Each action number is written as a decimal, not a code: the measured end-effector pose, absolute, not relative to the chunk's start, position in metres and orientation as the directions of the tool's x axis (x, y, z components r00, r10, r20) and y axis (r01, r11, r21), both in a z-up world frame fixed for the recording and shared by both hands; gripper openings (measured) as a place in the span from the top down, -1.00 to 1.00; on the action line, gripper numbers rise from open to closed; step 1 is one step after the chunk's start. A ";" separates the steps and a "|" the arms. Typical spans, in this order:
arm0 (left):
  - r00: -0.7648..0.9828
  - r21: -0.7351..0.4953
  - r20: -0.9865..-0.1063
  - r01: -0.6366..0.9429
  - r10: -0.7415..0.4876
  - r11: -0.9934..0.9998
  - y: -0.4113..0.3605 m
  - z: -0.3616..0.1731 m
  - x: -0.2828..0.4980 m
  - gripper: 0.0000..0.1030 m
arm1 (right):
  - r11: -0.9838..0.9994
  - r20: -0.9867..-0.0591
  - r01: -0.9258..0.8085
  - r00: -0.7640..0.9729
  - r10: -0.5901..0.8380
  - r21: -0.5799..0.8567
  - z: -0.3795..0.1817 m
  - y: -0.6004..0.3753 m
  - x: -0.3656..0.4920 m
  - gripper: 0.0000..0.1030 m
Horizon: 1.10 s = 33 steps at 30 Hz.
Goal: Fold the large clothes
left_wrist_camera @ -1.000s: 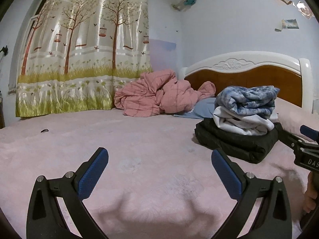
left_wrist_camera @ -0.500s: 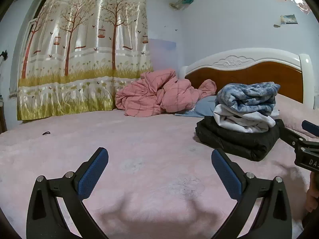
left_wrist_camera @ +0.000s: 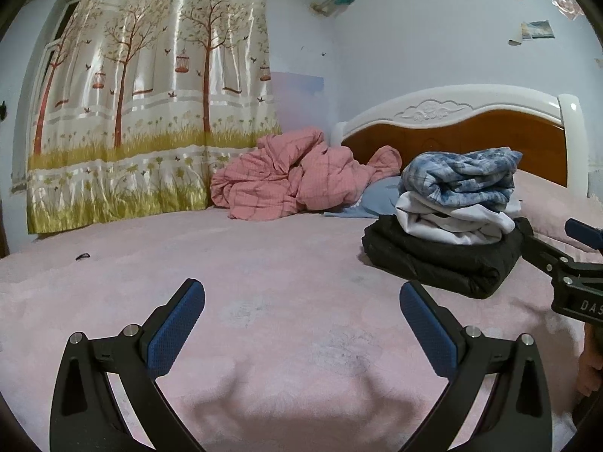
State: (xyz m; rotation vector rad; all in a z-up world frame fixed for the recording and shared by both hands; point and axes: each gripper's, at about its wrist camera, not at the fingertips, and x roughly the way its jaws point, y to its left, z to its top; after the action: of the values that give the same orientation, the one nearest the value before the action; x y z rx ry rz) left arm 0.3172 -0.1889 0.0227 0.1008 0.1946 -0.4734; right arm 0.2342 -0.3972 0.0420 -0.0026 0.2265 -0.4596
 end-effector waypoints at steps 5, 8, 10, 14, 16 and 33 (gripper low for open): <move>0.874 0.059 -0.202 0.461 -0.441 0.886 -0.190 0.023 0.315 -1.00 | 0.897 -0.216 0.439 0.872 -0.440 -0.055 0.042 -0.397 0.235 -1.00; 0.874 0.049 -0.208 0.457 -0.438 0.888 -0.190 0.022 0.316 -1.00 | 0.897 -0.215 0.438 0.872 -0.440 -0.057 0.042 -0.397 0.235 -1.00; 0.879 0.044 -0.205 0.447 -0.430 0.893 -0.189 0.023 0.315 -1.00 | 0.897 -0.214 0.438 0.872 -0.440 -0.058 0.042 -0.397 0.235 -1.00; 0.884 0.061 -0.197 0.442 -0.423 0.895 -0.192 0.024 0.313 -1.00 | 0.897 -0.214 0.438 0.872 -0.440 -0.057 0.042 -0.397 0.235 -1.00; 0.886 0.070 -0.190 0.442 -0.423 0.894 -0.194 0.024 0.311 -1.00 | 0.897 -0.215 0.438 0.872 -0.439 -0.058 0.042 -0.398 0.235 -1.00; 0.885 0.058 -0.197 0.439 -0.421 0.897 -0.194 0.025 0.313 -1.00 | 0.903 -0.218 0.425 0.877 -0.427 -0.059 0.041 -0.401 0.236 -1.00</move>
State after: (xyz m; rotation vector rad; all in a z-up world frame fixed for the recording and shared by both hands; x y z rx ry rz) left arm 0.3132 -0.1937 0.0252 0.1025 0.1821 -0.4480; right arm 0.2358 -0.4008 0.0412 -0.0099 0.2297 -0.4447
